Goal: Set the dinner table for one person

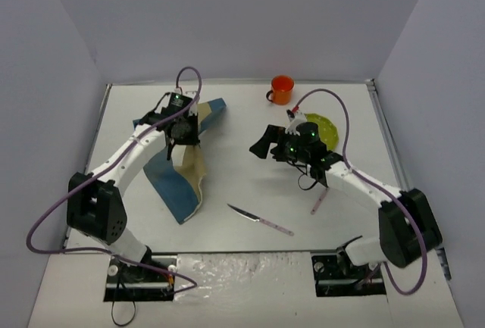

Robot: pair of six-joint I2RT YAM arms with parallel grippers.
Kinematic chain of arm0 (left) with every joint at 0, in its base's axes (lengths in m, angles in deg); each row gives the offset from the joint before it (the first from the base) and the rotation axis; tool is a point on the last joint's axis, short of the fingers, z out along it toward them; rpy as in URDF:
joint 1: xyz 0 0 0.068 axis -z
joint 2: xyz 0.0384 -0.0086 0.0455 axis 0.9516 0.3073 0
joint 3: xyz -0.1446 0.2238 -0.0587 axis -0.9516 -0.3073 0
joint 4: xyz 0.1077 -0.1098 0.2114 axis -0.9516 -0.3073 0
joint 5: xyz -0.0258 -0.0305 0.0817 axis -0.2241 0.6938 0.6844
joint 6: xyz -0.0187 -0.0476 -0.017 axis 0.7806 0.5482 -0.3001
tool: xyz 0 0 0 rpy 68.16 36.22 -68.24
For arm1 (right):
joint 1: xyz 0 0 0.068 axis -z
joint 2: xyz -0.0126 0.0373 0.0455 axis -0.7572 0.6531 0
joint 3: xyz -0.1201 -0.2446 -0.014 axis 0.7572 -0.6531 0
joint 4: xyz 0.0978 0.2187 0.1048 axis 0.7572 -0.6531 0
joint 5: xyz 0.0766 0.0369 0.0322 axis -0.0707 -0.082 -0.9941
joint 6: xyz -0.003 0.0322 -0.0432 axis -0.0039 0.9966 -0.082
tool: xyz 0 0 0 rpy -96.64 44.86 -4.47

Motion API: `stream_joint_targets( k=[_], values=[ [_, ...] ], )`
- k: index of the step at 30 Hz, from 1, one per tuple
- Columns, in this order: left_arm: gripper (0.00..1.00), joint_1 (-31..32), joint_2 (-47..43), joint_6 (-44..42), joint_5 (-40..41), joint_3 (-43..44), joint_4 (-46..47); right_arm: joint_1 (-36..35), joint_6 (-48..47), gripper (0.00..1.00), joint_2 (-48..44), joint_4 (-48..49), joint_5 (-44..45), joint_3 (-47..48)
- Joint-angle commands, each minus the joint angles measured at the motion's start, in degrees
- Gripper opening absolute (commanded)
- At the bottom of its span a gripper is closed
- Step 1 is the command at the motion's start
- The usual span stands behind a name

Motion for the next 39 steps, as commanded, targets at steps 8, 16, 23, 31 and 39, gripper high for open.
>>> stream_joint_targets(
  k=[8,16,23,31,39],
  values=[
    [0.00,-5.75,-2.92,-4.61,-19.77,0.14,2.85,-10.89,0.67,0.94,18.54,18.78,-8.72,12.77],
    [0.00,-7.00,-3.26,-4.91,-21.93,1.21,2.72,-12.64,2.25,0.91,23.74,24.19,-11.87,13.73],
    [0.00,-8.45,-4.45,-4.78,-24.70,0.61,3.69,-13.03,5.94,0.91,27.84,33.84,-17.04,13.53],
    [0.00,-8.97,-6.54,-5.02,-28.14,-1.55,6.75,-13.00,8.49,0.95,31.99,44.22,-22.40,13.97],
    [0.00,-9.21,-7.63,-6.16,-30.49,-3.47,7.98,-12.85,10.87,0.97,35.47,52.56,-26.98,15.89]
  ],
)
